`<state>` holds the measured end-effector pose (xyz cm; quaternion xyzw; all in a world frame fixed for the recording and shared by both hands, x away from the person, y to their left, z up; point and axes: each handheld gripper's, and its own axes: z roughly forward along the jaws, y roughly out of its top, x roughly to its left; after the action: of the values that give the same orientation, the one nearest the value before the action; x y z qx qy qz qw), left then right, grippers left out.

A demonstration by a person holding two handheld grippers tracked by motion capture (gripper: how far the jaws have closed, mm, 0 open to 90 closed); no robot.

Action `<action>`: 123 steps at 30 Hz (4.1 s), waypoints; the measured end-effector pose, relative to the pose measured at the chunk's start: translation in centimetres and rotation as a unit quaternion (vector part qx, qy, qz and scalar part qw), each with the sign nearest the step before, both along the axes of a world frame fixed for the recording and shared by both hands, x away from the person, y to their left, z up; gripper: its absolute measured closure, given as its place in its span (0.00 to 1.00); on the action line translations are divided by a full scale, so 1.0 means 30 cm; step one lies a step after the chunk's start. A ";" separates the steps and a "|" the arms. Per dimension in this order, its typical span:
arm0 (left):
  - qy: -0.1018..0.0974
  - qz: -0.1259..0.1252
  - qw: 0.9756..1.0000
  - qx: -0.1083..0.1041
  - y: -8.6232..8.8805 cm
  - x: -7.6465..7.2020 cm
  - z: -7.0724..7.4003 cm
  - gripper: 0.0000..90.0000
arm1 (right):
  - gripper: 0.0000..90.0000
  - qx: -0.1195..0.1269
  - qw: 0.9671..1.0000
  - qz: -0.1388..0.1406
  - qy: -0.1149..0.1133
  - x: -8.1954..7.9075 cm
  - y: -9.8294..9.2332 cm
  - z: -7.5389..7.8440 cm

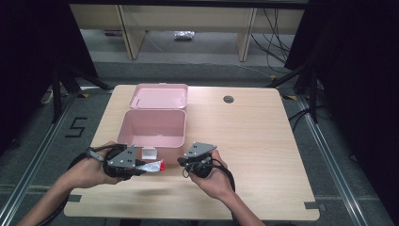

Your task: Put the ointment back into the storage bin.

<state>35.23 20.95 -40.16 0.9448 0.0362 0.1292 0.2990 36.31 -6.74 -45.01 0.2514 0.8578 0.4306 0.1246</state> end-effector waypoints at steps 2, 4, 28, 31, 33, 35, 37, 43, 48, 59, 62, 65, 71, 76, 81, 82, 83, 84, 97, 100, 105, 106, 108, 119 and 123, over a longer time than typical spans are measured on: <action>0.002 0.002 1.000 -0.003 0.000 0.002 0.005 0.79 | 1.00 0.000 1.000 0.000 0.000 0.000 0.000 -0.001; 0.002 0.009 1.000 -0.014 -0.001 0.002 0.005 0.79 | 1.00 -0.001 1.000 0.000 0.001 0.000 0.000 -0.001; -0.017 -0.003 1.000 0.001 -0.010 0.024 0.057 0.79 | 1.00 0.002 1.000 -0.003 0.000 -0.004 -0.008 -0.004; -0.021 -0.004 1.000 0.000 -0.013 0.026 0.063 0.79 | 1.00 0.004 1.000 -0.004 0.002 -0.005 -0.008 -0.005; -0.021 -0.005 1.000 0.000 -0.015 0.028 0.066 0.79 | 1.00 0.004 1.000 0.000 -0.002 -0.002 -0.008 -0.006; -0.022 -0.006 1.000 0.002 -0.015 0.031 0.069 0.79 | 1.00 0.001 1.000 0.004 -0.008 0.000 -0.010 -0.006; -0.022 -0.003 1.000 0.001 -0.014 0.034 0.070 0.79 | 1.00 0.007 1.000 -0.005 0.006 -0.006 -0.008 -0.006; -0.029 -0.002 1.000 0.000 -0.012 0.042 0.086 0.79 | 1.00 0.010 1.000 -0.007 -0.002 -0.005 -0.005 -0.008; -0.035 -0.008 0.999 0.011 -0.009 0.053 0.104 0.79 | 1.00 0.010 1.000 -0.008 -0.001 -0.004 -0.005 -0.008; -0.041 -0.008 0.999 0.013 -0.011 0.070 0.120 0.79 | 1.00 0.005 1.000 -0.003 0.003 -0.004 -0.007 -0.006; -0.041 -0.007 0.999 0.013 -0.010 0.074 0.119 0.79 | 1.00 0.010 1.000 -0.007 0.000 -0.005 -0.006 -0.006; -0.039 -0.004 0.999 0.011 -0.009 0.078 0.119 0.79 | 1.00 0.003 1.000 -0.002 0.004 -0.006 -0.010 0.001; -0.041 -0.002 0.999 0.011 -0.005 0.089 0.129 0.79 | 1.00 0.010 1.000 -0.008 0.002 -0.006 -0.006 -0.006; -0.044 -0.001 0.999 0.017 0.000 0.099 0.137 0.79 | 1.00 0.002 1.000 -0.004 0.003 -0.004 -0.007 -0.004; -0.046 -0.001 0.999 0.015 0.001 0.108 0.143 0.79 | 1.00 0.002 1.000 -0.003 0.003 -0.004 -0.008 -0.004; -0.046 -0.001 0.999 0.016 0.000 0.110 0.144 0.79 | 1.00 0.009 1.000 -0.006 0.000 -0.004 -0.005 -0.008; -0.046 -0.001 0.999 0.017 0.000 0.112 0.145 0.79 | 1.00 0.005 1.000 -0.004 0.002 -0.004 -0.007 -0.006; -0.046 -0.001 0.999 0.017 -0.001 0.114 0.146 0.79 | 1.00 0.010 1.000 -0.006 0.000 -0.004 -0.006 -0.008; -0.048 0.000 0.999 0.022 0.003 0.151 0.159 0.79 | 0.99 0.003 1.000 -0.005 0.005 -0.006 -0.010 -0.005; -0.048 0.001 0.999 0.018 0.002 0.160 0.159 0.79 | 0.99 0.002 1.000 -0.006 0.004 -0.005 -0.010 -0.004; -0.050 0.002 0.998 0.026 0.003 0.177 0.166 0.79 | 0.99 0.001 1.000 -0.009 0.004 -0.005 -0.015 -0.004; -0.050 0.004 0.998 0.025 0.003 0.179 0.165 0.79 | 0.99 0.002 1.000 -0.008 0.004 -0.005 -0.015 -0.004; -0.052 0.002 0.998 0.030 0.002 0.185 0.168 0.79 | 0.99 0.004 1.000 -0.010 0.005 -0.005 -0.016 -0.005; -0.054 -0.004 0.998 0.035 -0.010 0.218 0.174 0.79 | 0.99 0.010 1.000 -0.012 0.003 -0.006 -0.014 -0.010; -0.051 -0.003 0.998 0.037 -0.012 0.233 0.170 0.79 | 0.99 0.003 1.000 -0.008 0.004 -0.004 -0.016 -0.007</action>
<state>42.22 20.59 -35.06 0.9476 0.0131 0.1771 0.2655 36.17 -7.23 -45.22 0.2605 0.8551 0.4307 0.1241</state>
